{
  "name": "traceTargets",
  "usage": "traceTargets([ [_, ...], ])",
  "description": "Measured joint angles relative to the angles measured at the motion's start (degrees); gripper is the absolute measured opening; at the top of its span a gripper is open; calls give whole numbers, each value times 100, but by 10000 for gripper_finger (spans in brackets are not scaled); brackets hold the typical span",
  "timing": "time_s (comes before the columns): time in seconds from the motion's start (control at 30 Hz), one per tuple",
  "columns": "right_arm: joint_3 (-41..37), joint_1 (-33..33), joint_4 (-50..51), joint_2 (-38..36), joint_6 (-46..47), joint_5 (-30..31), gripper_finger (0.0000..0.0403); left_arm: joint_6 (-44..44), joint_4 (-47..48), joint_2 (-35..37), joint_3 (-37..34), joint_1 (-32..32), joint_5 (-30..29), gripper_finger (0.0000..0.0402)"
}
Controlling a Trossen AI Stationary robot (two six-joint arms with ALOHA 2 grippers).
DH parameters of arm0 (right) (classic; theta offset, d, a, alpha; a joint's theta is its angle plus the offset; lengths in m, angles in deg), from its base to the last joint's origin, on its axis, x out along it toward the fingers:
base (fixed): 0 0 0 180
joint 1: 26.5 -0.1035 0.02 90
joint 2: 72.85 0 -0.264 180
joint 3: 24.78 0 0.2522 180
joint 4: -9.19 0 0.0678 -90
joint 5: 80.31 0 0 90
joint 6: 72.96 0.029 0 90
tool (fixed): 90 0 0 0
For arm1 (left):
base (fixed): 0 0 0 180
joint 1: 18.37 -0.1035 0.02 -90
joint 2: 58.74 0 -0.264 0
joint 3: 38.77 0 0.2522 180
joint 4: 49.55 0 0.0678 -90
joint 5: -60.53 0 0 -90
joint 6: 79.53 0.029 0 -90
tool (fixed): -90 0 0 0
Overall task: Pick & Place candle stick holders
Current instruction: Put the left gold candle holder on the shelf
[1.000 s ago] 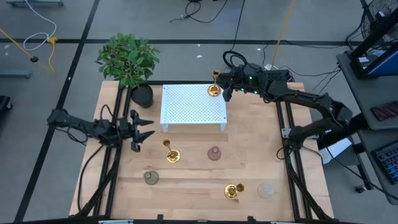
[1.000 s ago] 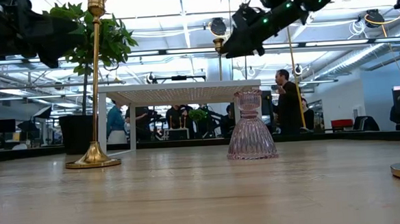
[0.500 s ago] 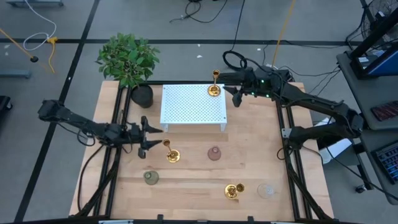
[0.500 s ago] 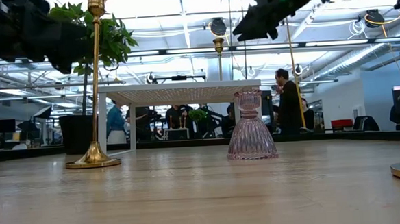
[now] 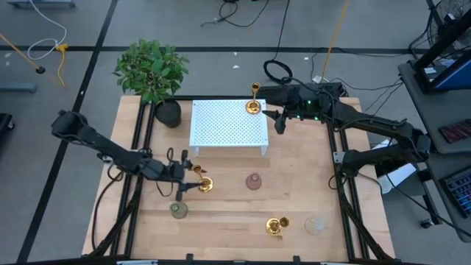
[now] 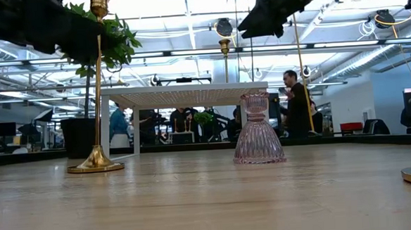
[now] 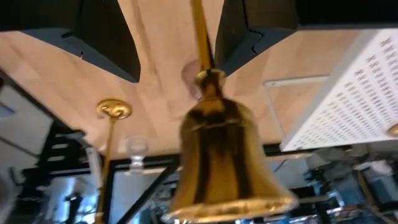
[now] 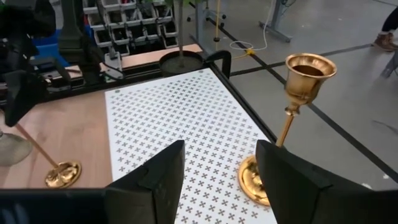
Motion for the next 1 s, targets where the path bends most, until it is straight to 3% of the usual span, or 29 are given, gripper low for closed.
traceTargets([
  [0.13, -30, -1, 36, 0, 0, 4, 190, -19, -12, -71, 23, 60, -225, 177],
  [0.5, -434, 5, 43, 2, -146, 4, 191, -269, -65, -33, 23, 158, -495, 18],
  [0.7, -505, 5, 40, 2, -151, -7, 188, -390, -180, -36, 309, 154, -633, 21],
  [1.0, -505, 5, -21, 0, -151, -9, 189, 45, 716, -64, 1853, 101, -468, 17],
])
